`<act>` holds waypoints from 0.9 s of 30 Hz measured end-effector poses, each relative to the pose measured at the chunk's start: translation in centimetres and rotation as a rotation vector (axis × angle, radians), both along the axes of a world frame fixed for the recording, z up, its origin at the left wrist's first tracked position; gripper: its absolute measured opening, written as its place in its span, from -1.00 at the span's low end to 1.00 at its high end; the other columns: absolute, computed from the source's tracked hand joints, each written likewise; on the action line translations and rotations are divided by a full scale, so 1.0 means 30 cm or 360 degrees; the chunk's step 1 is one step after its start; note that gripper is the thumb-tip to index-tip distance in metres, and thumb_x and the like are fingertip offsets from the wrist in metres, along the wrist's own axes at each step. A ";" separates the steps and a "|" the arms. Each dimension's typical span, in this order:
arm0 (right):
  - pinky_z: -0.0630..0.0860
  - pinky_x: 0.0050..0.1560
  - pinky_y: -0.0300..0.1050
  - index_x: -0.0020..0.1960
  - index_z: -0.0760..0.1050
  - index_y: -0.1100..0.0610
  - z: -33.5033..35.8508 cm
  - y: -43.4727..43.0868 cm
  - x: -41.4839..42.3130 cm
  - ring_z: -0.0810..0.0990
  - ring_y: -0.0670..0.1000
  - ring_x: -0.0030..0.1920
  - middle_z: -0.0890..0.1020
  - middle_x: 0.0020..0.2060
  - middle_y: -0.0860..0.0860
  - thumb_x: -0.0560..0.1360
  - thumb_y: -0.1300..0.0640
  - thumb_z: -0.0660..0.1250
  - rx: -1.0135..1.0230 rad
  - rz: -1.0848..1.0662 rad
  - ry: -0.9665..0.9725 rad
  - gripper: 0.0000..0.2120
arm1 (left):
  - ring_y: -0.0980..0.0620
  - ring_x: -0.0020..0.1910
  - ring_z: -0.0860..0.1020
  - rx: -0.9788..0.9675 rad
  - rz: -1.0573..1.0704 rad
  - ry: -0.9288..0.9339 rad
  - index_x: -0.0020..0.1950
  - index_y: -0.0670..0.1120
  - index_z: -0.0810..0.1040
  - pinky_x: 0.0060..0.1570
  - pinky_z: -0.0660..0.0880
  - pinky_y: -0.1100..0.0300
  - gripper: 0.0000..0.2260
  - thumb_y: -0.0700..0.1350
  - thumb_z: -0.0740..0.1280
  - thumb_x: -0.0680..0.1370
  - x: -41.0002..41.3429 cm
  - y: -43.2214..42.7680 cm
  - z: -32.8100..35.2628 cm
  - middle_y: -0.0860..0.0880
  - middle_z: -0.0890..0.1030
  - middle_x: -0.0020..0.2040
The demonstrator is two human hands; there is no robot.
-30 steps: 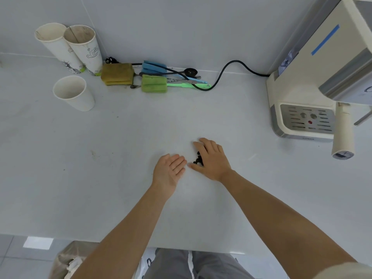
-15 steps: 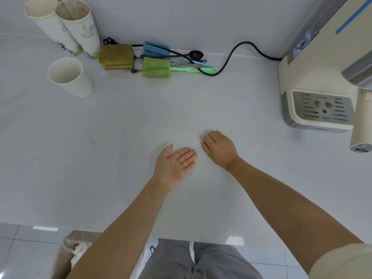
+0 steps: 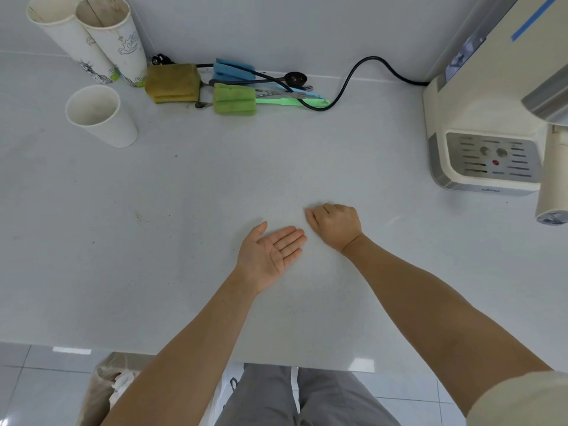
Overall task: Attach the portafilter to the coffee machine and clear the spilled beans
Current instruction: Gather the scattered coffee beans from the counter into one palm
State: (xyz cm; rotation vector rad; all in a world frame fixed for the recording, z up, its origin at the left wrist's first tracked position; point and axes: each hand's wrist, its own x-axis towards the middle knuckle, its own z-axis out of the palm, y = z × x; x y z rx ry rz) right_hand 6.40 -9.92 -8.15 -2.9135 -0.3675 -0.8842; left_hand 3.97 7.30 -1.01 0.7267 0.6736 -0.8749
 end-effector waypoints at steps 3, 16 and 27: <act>0.12 -0.66 -0.43 -0.67 0.28 0.11 0.011 0.004 0.004 0.28 -0.05 -0.77 0.33 -0.78 -0.03 0.39 0.10 0.20 -0.0028 -0.0071 0.0044 -0.55 | -0.17 0.44 0.29 0.0006 -0.0031 -0.0010 0.42 -0.33 0.24 0.30 0.28 0.03 -0.46 0.05 -0.03 0.62 0.005 -0.004 -0.007 -0.28 0.32 0.44; 0.05 -0.53 -0.35 -0.48 0.05 0.08 0.185 0.060 0.016 0.03 -0.03 -0.62 0.08 -0.64 -0.04 0.42 0.11 0.20 0.0410 0.0036 0.0023 -0.60 | -0.17 0.44 0.28 -0.0066 -0.0112 -0.0012 0.41 -0.33 0.26 0.30 0.27 0.02 -0.47 0.04 -0.04 0.62 0.007 -0.042 0.008 -0.28 0.33 0.43; 0.06 -0.51 -0.38 -0.65 0.29 0.21 0.222 0.221 -0.084 0.08 -0.03 -0.63 0.32 -0.76 0.05 0.40 0.09 0.19 0.0563 0.0110 0.0054 -0.53 | -0.15 0.10 0.52 -0.0377 0.0030 0.0019 0.10 -0.27 0.46 0.19 0.41 0.01 -0.60 -0.05 -0.08 0.64 -0.022 -0.102 0.061 -0.24 0.67 -0.06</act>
